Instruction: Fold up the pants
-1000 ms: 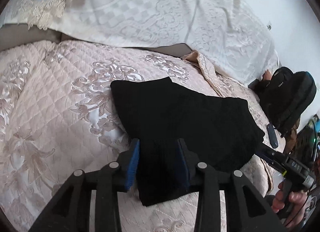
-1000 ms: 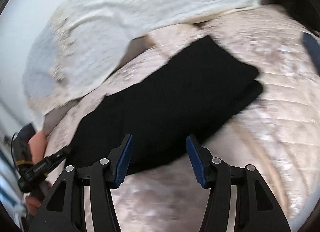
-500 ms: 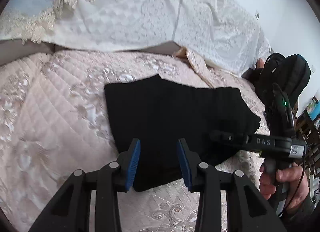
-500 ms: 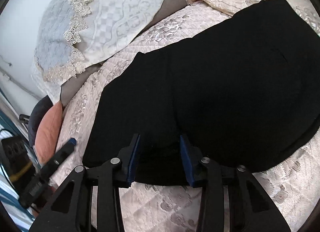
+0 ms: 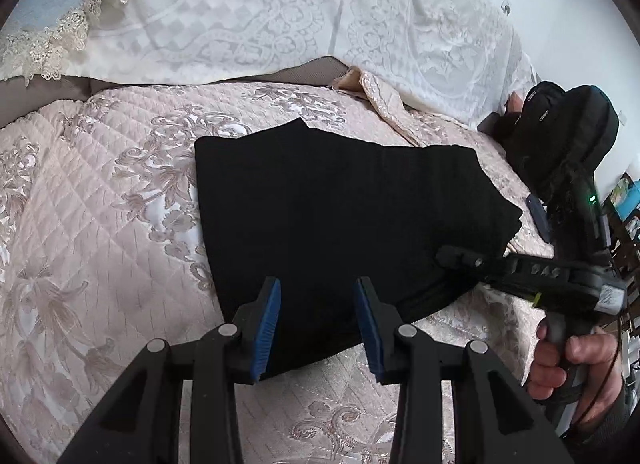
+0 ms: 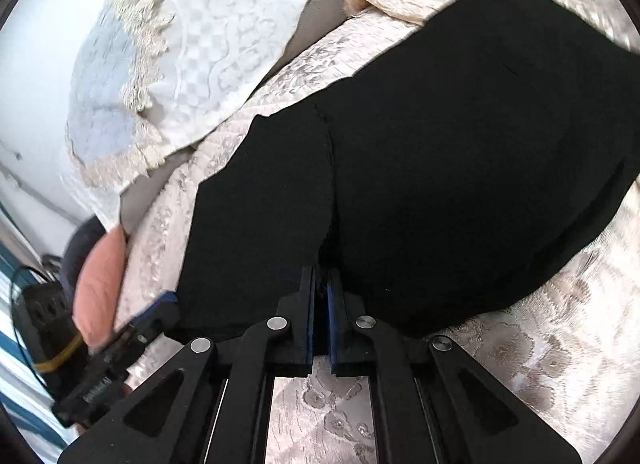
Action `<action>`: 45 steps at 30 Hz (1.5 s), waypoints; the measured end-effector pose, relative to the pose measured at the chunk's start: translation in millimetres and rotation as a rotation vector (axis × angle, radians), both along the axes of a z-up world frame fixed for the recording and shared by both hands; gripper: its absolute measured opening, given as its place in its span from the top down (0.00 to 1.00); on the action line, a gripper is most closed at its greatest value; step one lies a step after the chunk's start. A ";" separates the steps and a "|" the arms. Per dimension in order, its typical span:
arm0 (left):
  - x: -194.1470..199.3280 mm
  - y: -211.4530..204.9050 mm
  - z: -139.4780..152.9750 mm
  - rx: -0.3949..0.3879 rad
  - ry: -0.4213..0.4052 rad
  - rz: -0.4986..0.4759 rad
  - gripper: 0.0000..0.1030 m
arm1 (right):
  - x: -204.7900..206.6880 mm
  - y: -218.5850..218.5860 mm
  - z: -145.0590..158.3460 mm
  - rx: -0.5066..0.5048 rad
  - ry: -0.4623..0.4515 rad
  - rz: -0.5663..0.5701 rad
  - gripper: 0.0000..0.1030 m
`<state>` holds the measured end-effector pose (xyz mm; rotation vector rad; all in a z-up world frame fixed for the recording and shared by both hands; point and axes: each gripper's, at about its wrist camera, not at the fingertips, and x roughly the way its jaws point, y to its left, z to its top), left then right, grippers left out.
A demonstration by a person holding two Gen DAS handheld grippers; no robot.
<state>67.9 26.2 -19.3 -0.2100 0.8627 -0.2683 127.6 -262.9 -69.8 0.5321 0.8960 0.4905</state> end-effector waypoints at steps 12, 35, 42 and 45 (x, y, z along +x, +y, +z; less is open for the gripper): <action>-7.0 -8.2 -8.9 0.031 0.026 -0.001 0.59 | -34.8 -107.5 25.7 -0.022 -0.066 -0.355 0.51; -4.7 -17.5 12.1 0.036 -0.007 0.013 0.59 | 1.6 -175.7 19.0 0.204 -0.050 -0.502 0.46; -2.8 -12.8 8.3 0.039 0.013 0.039 0.59 | 20.3 -171.5 6.0 0.179 -0.011 -0.494 0.49; -3.7 -12.5 9.6 0.051 0.016 0.052 0.59 | 23.0 -166.3 16.4 0.152 -0.036 -0.474 0.68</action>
